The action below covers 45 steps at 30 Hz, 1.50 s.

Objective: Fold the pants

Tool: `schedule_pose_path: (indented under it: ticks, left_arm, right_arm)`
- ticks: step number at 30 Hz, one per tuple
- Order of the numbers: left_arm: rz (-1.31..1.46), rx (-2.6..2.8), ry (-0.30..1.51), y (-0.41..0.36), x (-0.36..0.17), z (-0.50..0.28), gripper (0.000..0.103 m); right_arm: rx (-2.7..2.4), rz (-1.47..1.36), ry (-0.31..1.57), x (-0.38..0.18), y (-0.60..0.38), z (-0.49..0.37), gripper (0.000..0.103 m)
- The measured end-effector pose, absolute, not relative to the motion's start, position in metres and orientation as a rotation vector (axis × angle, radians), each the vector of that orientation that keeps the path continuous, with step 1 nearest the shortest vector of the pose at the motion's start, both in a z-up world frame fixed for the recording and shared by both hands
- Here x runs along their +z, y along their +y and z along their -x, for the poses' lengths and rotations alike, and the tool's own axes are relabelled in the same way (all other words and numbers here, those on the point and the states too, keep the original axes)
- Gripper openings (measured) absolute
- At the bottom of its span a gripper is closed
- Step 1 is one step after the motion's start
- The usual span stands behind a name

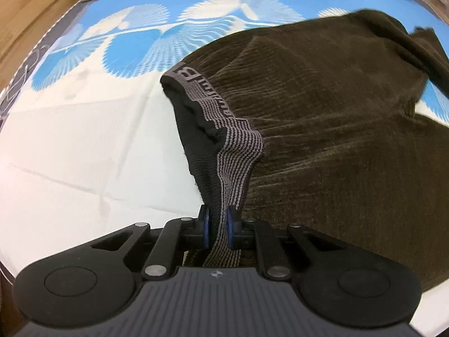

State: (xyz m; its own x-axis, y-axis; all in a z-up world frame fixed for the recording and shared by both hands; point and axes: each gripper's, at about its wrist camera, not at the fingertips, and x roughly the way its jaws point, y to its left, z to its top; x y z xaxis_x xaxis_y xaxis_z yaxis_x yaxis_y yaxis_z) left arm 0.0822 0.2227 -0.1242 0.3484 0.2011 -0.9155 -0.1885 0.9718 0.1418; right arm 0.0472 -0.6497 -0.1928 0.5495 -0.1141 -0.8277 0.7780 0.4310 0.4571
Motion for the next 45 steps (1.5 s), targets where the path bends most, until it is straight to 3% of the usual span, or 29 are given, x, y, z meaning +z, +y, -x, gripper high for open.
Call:
schedule_pose_path:
  ticks: [5, 6, 7, 8, 9, 10, 11, 14, 20, 24, 27, 29, 32, 34, 40, 42, 44, 45]
  left_arm:
    - [0.043, 0.254, 1.205, 0.229, -0.126, -0.086, 0.022]
    - [0.065, 0.253, 1.219, 0.23, -0.129, -0.088, 0.033]
    - [0.09, 0.246, 1.248, 0.231, -0.133, -0.089, 0.037]
    - [0.094, 0.236, 1.269, 0.23, -0.139, -0.092, 0.038]
    - [0.064, 0.236, 1.275, 0.226, -0.141, -0.093, 0.038]
    - [0.029, 0.237, 1.277, 0.222, -0.143, -0.094, 0.037]
    - [0.002, 0.239, 1.278, 0.22, -0.144, -0.096, 0.02]
    - [0.022, 0.223, 1.256, 0.215, -0.139, -0.096, 0.012]
    - [-0.076, 0.086, 1.152, 0.174, -0.121, -0.095, 0.01]
    - [-0.087, 0.143, 1.253, 0.187, -0.129, -0.088, 0.01]
    - [-0.089, 0.187, 1.282, 0.203, -0.126, -0.08, 0.01]
    - [-0.072, 0.197, 1.288, 0.21, -0.125, -0.078, 0.011]
    - [-0.031, 0.203, 1.264, 0.217, -0.117, -0.079, 0.018]
    - [-0.017, 0.251, 1.185, 0.219, -0.101, -0.077, 0.029]
    - [0.005, 0.07, 1.025, 0.186, -0.08, -0.09, 0.03]
    - [-0.055, 0.058, 1.123, 0.173, -0.106, -0.102, 0.03]
    - [-0.079, 0.083, 1.388, 0.169, -0.152, -0.106, 0.029]
    - [-0.11, 0.072, 1.378, 0.165, -0.153, -0.104, 0.028]
  right_arm:
    - [-0.646, -0.974, 0.939, -0.213, -0.646, -0.072, 0.054]
    - [-0.655, -0.95, 0.932, -0.211, -0.641, -0.075, 0.053]
    - [-0.662, -0.917, 0.918, -0.21, -0.638, -0.079, 0.045]
    - [-0.658, -0.889, 0.917, -0.21, -0.636, -0.085, 0.02]
    - [-0.654, -0.87, 0.928, -0.21, -0.635, -0.085, 0.011]
    - [-0.655, -0.86, 0.93, -0.21, -0.635, -0.086, 0.011]
    - [-0.655, -0.853, 0.929, -0.209, -0.635, -0.087, 0.009]
    - [-0.693, -0.819, 0.873, -0.191, -0.64, -0.076, 0.007]
    - [-0.959, -0.83, 0.838, -0.182, -0.665, -0.029, 0.007]
    - [-0.844, -0.825, 0.88, -0.193, -0.667, -0.03, 0.01]
    - [-0.701, -0.805, 0.871, -0.189, -0.662, -0.038, 0.018]
    - [-0.629, -0.748, 0.934, -0.194, -0.652, -0.05, 0.03]
    - [-0.67, -0.659, 0.99, -0.195, -0.644, -0.059, 0.029]
    - [-0.808, -0.596, 0.96, -0.184, -0.643, -0.058, 0.029]
    - [-0.905, -0.565, 0.714, -0.141, -0.61, -0.06, 0.035]
    - [-0.788, -0.589, 0.653, -0.13, -0.592, -0.07, 0.035]
    - [-0.665, -0.588, 0.622, -0.121, -0.573, -0.09, 0.039]
    - [-0.573, -0.599, 0.614, -0.119, -0.56, -0.1, 0.039]
